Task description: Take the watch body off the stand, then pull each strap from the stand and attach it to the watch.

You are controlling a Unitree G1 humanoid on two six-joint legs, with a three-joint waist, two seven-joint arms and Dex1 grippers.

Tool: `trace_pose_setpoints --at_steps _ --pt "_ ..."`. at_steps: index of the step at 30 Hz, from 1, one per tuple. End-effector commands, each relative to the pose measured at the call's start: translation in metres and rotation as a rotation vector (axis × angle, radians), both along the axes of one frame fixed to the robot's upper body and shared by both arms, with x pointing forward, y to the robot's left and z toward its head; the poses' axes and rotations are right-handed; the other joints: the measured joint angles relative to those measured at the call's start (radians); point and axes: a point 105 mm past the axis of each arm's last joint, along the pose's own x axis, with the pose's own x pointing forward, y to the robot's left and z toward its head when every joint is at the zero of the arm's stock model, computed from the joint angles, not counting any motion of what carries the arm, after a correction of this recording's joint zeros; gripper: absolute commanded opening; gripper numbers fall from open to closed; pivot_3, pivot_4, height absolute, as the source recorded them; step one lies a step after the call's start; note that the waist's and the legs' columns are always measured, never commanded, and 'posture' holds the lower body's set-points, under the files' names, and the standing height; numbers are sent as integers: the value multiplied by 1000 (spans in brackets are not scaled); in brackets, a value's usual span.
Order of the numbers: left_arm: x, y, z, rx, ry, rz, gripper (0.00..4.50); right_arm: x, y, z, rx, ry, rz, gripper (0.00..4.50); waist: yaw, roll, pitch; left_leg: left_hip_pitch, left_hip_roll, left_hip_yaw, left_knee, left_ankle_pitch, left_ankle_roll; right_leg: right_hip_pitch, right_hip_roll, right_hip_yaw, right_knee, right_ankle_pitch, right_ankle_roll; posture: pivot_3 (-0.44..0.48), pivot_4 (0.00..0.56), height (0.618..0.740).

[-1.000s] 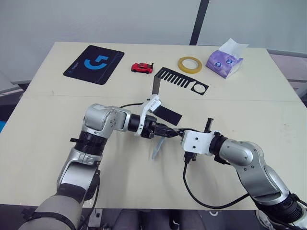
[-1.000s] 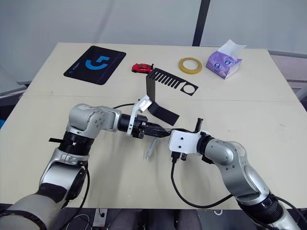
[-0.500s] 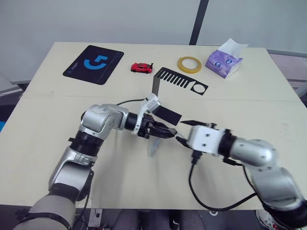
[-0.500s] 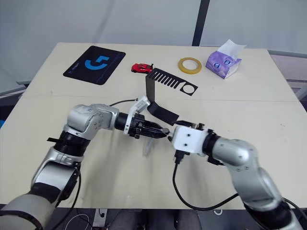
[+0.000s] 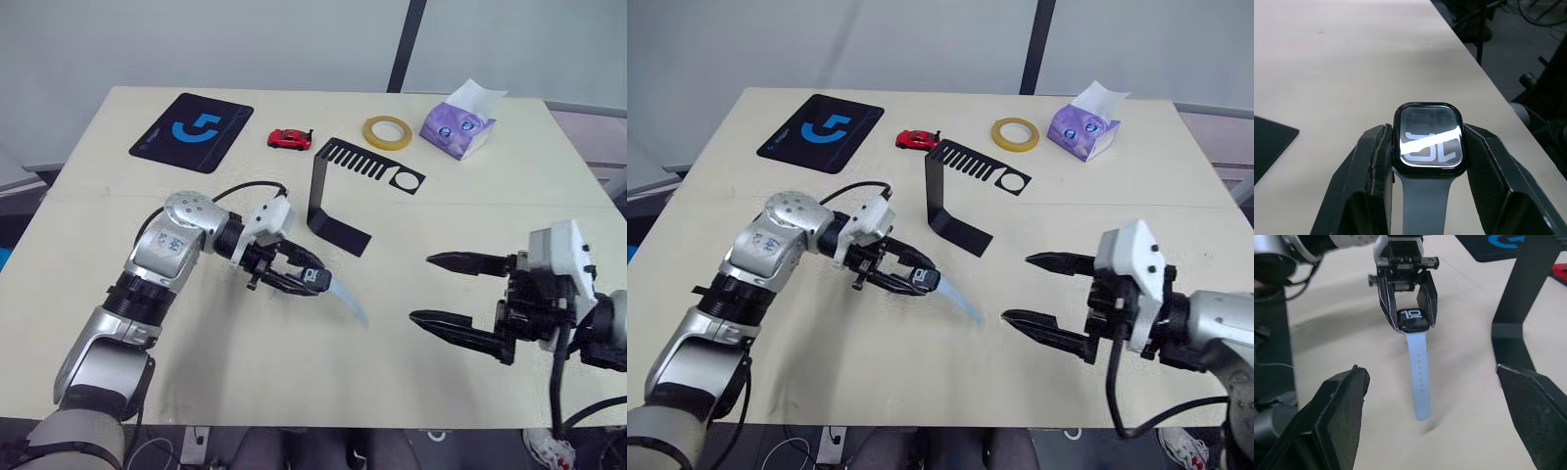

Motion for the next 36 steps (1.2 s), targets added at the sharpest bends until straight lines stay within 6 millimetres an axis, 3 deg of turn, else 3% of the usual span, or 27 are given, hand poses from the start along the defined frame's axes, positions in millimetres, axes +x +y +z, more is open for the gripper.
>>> trace_pose_setpoints --at_steps 1,15,20,23,28,33,35,36 --pt "-6 1 9 -28 -128 -54 1721 -5 1 8 8 -19 4 4455 1 0 0 0 0 0 0 0 0 0 0 0 0 0 0 0 150 738" --pt "-12 1 -3 -9 -170 -35 1721 -5 8 5 1 -26 -8 4455 1 0 0 0 -1 0 0 0 1 0 0 0 0 0 0 0 150 738" --pt "-11 5 -36 126 -102 114 1721 -5 16 -10 -5 -4 -14 4455 1 0 0 0 0 0 0 0 1 0 0 0 0 0 0 0 150 738" --pt "-15 -2 -50 149 -46 199 1721 -3 18 -18 -3 10 -21 4455 2 0 0 -1 -1 0 0 0 1 0 0 0 0 0 0 0 150 738" --pt "-27 -10 -70 165 -5 254 1721 0 20 -27 -6 28 -21 4455 2 0 0 0 0 0 0 0 1 0 0 0 -1 0 1 0 150 738" --pt "-23 -11 -77 188 -64 290 1721 4 17 -37 -55 32 -21 4455 4 0 0 0 0 0 0 0 1 0 0 0 -1 0 0 0 150 738" --pt "-27 -8 -73 174 -12 310 2747 4 14 -41 -75 36 -17 4500 3 0 0 0 0 0 0 0 1 0 -1 1 -1 0 0 0 150 738" --pt "-30 -5 -70 166 12 316 3046 4 13 -43 -83 38 -14 4500 2 0 0 0 0 0 0 0 1 0 -1 1 -1 0 0 0 150 738"
